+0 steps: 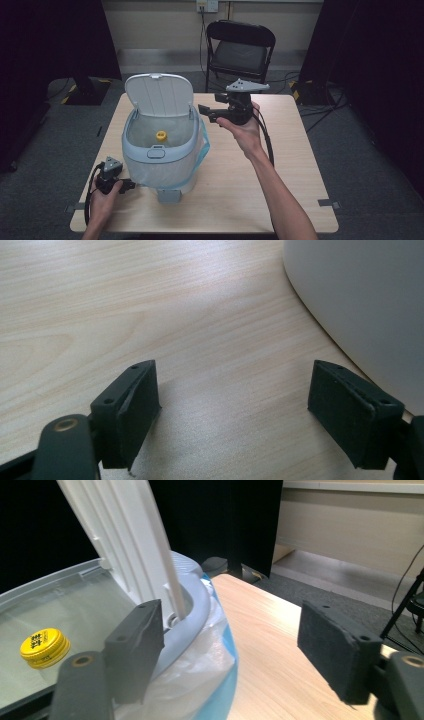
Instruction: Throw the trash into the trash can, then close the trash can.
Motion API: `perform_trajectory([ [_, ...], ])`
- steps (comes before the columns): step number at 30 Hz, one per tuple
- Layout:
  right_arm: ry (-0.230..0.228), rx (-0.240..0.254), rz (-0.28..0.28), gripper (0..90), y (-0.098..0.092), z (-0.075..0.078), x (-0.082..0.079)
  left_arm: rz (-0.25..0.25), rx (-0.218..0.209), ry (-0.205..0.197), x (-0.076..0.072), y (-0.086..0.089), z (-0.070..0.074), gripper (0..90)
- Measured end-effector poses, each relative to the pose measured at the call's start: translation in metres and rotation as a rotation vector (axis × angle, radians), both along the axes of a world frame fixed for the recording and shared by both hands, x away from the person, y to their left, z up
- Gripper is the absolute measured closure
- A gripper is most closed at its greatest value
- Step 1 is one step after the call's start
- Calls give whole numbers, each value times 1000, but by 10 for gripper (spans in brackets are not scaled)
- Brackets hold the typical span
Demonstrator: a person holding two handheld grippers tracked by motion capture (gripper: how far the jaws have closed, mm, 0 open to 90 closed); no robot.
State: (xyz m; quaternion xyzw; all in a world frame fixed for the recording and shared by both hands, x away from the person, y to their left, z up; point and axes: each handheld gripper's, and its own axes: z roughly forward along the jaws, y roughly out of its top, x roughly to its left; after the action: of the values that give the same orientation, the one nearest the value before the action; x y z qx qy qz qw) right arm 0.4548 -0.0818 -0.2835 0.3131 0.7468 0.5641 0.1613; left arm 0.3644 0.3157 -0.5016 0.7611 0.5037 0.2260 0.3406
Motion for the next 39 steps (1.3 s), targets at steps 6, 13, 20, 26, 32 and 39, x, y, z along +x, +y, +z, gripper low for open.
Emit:
perform_trajectory([
  [6,5,-24,-28,221,3,1,11,0,0,0,0,0,0,198],
  [13,13,-34,-61,223,14,5,27,0,0,0,0,0,0,198],
  [20,8,-3,-50,236,19,12,34,0,0,0,0,0,0,198],
  [26,19,18,-39,241,20,14,35,0,0,0,0,0,0,198],
  [32,3,40,-36,256,24,21,38,0,0,0,0,0,0,198],
  [39,12,32,36,306,24,23,27,0,0,0,0,0,0,198],
])
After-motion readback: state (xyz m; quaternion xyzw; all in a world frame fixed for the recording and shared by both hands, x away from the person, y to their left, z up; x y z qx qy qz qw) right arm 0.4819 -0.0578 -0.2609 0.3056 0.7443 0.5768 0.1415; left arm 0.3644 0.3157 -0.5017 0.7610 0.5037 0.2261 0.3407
